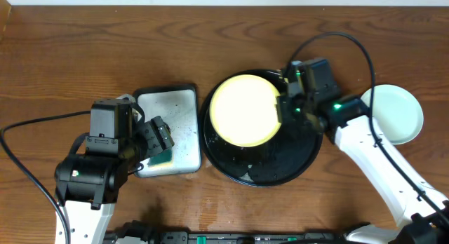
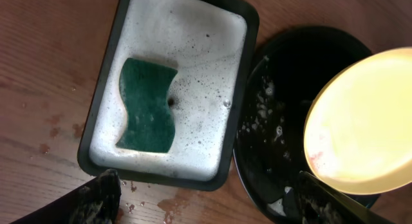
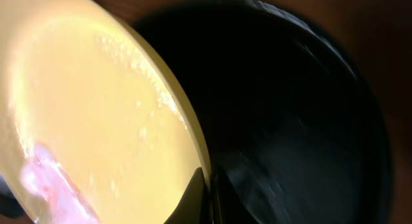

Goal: Clean dirty plates on tray and stack at the side
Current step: 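Lift the yellow plate with right gripper and tilt it over the metal tray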

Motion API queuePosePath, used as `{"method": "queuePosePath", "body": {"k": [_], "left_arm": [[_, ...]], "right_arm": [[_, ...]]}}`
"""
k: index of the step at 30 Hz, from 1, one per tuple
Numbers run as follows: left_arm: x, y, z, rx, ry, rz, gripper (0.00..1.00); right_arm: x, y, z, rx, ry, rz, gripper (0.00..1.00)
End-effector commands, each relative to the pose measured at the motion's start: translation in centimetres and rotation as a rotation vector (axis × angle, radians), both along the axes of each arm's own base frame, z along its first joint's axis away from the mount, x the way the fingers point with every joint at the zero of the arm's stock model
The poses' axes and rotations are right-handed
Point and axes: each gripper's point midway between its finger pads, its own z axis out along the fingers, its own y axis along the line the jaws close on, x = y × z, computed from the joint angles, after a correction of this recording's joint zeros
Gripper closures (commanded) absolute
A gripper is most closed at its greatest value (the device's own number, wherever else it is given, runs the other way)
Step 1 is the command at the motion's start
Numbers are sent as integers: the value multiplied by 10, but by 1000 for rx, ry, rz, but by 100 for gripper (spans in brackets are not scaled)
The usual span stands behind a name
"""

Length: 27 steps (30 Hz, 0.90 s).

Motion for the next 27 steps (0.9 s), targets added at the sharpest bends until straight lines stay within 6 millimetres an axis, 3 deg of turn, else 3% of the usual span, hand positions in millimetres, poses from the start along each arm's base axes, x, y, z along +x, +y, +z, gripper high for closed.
{"method": "queuePosePath", "body": {"k": [1, 6, 12, 16, 27], "left_arm": [[1, 0, 6, 4, -18, -9, 13], [1, 0, 6, 4, -18, -9, 13], [1, 0, 6, 4, -18, -9, 13], [1, 0, 6, 4, -18, -9, 13], [1, 0, 6, 4, -18, -9, 13]], "right_arm": [[8, 46, 35, 74, -124, 84, 99], [19, 112, 54, 178, -284, 167, 99], [28, 168, 20, 85, -412, 201, 99], [27, 186, 15, 7, -515, 279, 99], [4, 203, 72, -178, -798, 351, 99]]}}
